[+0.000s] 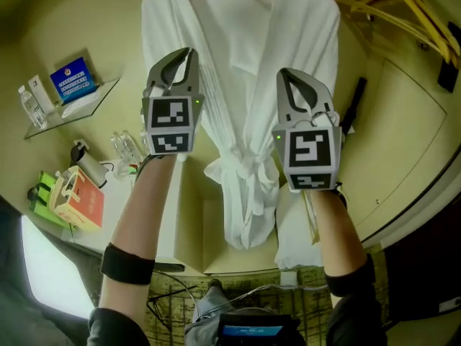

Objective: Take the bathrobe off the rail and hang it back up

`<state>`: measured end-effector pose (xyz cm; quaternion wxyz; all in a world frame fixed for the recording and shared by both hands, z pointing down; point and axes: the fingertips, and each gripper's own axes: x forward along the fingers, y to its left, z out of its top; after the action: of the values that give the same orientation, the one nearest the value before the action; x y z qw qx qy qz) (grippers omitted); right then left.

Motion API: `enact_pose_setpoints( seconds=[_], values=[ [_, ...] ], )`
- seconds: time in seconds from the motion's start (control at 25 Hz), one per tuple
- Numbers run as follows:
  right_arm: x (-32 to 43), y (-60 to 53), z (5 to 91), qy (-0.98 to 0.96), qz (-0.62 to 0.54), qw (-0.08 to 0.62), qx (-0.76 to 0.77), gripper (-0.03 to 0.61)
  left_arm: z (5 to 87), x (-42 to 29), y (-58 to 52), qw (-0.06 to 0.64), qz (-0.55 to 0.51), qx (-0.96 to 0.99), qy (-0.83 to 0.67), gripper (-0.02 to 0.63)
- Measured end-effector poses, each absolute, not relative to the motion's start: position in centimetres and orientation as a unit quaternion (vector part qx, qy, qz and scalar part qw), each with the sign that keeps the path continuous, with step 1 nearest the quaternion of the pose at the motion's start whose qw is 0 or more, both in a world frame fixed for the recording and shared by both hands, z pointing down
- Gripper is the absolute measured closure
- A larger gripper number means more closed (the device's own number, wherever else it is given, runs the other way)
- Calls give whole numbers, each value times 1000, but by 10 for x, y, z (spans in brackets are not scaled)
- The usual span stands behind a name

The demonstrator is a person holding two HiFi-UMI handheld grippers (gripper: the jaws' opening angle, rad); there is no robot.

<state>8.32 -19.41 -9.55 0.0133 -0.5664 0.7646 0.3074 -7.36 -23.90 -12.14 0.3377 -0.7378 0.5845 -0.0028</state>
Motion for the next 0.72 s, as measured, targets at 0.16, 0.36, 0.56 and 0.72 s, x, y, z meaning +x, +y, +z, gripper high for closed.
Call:
enact_pose_setpoints(
  seconds=[0.16, 0.36, 0.56, 0.72],
  values=[
    [101, -182, -9, 798, 251, -15, -548, 555, -26, -97, -207, 252, -46, -748, 613, 612],
    [107, -153, 103, 822, 176, -74, -537, 555, 84, -126, -151, 143, -83, -758, 631, 612],
    [101, -116, 170, 835, 125, -107, -525, 555, 146, -159, -105, 85, -94, -759, 638, 612],
    [96, -83, 218, 830, 96, -142, -531, 555, 193, -181, -71, 58, -109, -761, 636, 612]
  ],
)
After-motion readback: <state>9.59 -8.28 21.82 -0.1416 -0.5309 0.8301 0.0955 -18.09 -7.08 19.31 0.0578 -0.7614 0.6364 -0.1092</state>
